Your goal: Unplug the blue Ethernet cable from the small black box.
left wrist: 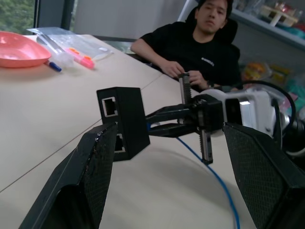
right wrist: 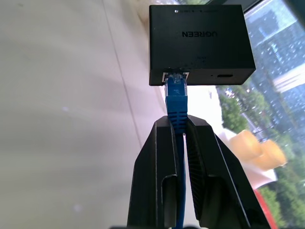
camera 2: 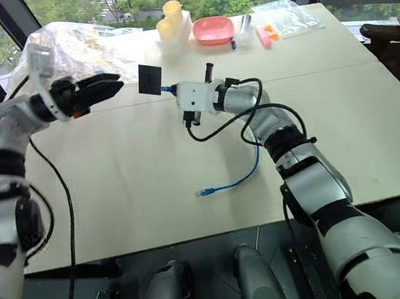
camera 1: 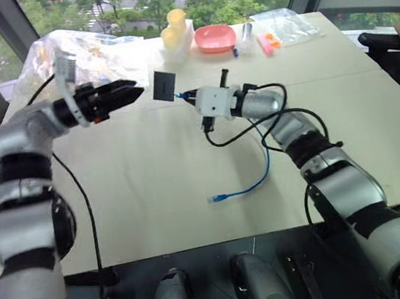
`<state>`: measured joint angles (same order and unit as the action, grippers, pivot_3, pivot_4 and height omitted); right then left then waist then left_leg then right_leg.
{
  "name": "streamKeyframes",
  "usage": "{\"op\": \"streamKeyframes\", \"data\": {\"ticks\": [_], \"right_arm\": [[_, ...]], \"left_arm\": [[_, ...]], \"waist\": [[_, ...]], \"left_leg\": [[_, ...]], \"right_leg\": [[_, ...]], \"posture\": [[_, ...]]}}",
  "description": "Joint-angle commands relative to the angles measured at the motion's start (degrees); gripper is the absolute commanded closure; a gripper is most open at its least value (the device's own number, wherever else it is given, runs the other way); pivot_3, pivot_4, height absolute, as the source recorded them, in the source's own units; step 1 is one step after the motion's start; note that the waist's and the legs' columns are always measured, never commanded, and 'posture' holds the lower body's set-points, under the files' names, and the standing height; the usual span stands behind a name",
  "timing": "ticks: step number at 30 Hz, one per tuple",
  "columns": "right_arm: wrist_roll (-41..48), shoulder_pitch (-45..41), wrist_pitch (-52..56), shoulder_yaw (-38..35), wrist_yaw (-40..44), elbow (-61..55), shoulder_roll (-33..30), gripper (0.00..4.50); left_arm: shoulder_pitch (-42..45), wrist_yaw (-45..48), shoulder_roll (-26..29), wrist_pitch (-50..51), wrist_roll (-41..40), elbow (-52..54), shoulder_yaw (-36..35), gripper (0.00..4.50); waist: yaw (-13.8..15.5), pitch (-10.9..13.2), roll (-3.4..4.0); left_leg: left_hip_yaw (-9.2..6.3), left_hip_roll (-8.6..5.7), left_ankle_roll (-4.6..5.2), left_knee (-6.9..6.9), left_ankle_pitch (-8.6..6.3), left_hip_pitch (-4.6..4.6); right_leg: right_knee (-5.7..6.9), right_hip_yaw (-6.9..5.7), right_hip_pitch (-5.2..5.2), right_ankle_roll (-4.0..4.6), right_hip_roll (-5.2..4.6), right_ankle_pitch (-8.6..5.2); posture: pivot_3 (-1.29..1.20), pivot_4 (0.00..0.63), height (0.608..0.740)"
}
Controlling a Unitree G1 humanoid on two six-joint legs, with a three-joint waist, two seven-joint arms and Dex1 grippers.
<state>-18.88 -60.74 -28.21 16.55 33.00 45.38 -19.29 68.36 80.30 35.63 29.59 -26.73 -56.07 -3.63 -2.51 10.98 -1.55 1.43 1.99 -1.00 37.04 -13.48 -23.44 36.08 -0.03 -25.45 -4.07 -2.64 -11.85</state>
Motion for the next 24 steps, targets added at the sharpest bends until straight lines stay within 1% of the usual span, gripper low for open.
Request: {"op": "streamKeyframes", "data": {"ticks": [1, 7, 14, 17, 18, 22, 23, 24], "right_arm": [[0.00, 0.63, 0.17, -0.54, 0.02, -6.76, -1.69, 4.46], [-0.59, 2.35, 1.66, -0.59, -0.67, -12.72, -2.79, 4.46], [-1.21, 4.62, 4.15, -0.26, -0.41, -18.64, -2.74, 4.46], [-2.19, 5.23, 4.17, 0.45, -0.70, -19.71, -2.93, 4.50], [-2.90, 5.32, 3.90, 0.80, -0.90, -19.90, -3.22, 4.50], [-3.89, 5.66, 3.82, 1.18, -0.99, -20.60, -3.49, 4.50], [-4.06, 5.76, 3.80, 1.29, -0.92, -20.82, -3.58, 4.50], [-4.26, 5.83, 3.78, 1.36, -0.94, -21.01, -3.66, 4.50]], "left_arm": [[5.34, 1.67, -1.79, -4.93, 3.40, -7.84, -0.47, 0.83], [8.70, -2.10, -4.50, -10.88, 7.26, -14.50, -2.12, 0.83], [9.69, -2.69, -6.33, -11.15, 7.76, -15.92, -5.44, 0.83], [9.75, -2.83, -6.87, -10.97, 7.92, -16.00, -6.39, 1.68], [9.70, -2.60, -7.00, -10.95, 8.08, -15.92, -6.47, 2.13], [9.66, -1.41, -7.31, -10.28, 8.18, -15.65, -6.96, 3.58], [9.61, -0.85, -7.33, -10.05, 8.31, -15.59, -7.02, 3.85], [9.52, -0.26, -7.35, -9.86, 8.60, -15.52, -6.98, 3.92]], "waist": [[-0.06, 0.00, 0.00], [-0.14, 0.01, -0.02], [0.06, 0.02, -0.03], [0.12, 0.02, -0.03], [0.10, 0.02, -0.03], [0.07, 0.02, -0.03], [0.07, 0.02, -0.03], [0.06, 0.02, -0.03]], "left_leg": [[0.01, -0.01, 0.00, 0.00, 0.00, 0.00], [0.00, 0.00, 0.03, -0.02, -0.02, 0.00], [0.00, -0.01, 0.03, 0.02, -0.02, -0.03], [-0.01, -0.01, 0.03, 0.03, -0.02, -0.04], [0.00, -0.02, 0.03, 0.03, -0.02, -0.04], [-0.01, -0.02, 0.03, 0.03, -0.02, -0.04], [-0.01, -0.02, 0.03, 0.03, -0.02, -0.04], [-0.01, -0.02, 0.03, 0.03, -0.02, -0.04]], "right_leg": [[0.00, 0.01, 0.00, -0.02, -0.02, -0.01], [0.02, 0.02, -0.03, -0.04, 0.00, -0.03], [0.01, 0.02, -0.02, -0.05, -0.03, -0.03], [0.01, 0.02, -0.02, -0.05, -0.03, -0.02], [0.01, 0.02, -0.02, -0.05, -0.03, -0.02], [0.01, 0.02, -0.02, -0.05, -0.03, -0.02], [0.02, 0.02, -0.02, -0.05, -0.03, -0.02], [0.01, 0.02, -0.02, -0.05, -0.03, -0.02]], "posture": [[0.00, 0.150, 0.740], [0.00, 0.150, 0.740], [0.00, 0.150, 0.740], [0.00, 0.150, 0.740], [0.00, 0.150, 0.740], [0.00, 0.150, 0.740], [0.00, 0.150, 0.740], [0.00, 0.150, 0.740]]}}
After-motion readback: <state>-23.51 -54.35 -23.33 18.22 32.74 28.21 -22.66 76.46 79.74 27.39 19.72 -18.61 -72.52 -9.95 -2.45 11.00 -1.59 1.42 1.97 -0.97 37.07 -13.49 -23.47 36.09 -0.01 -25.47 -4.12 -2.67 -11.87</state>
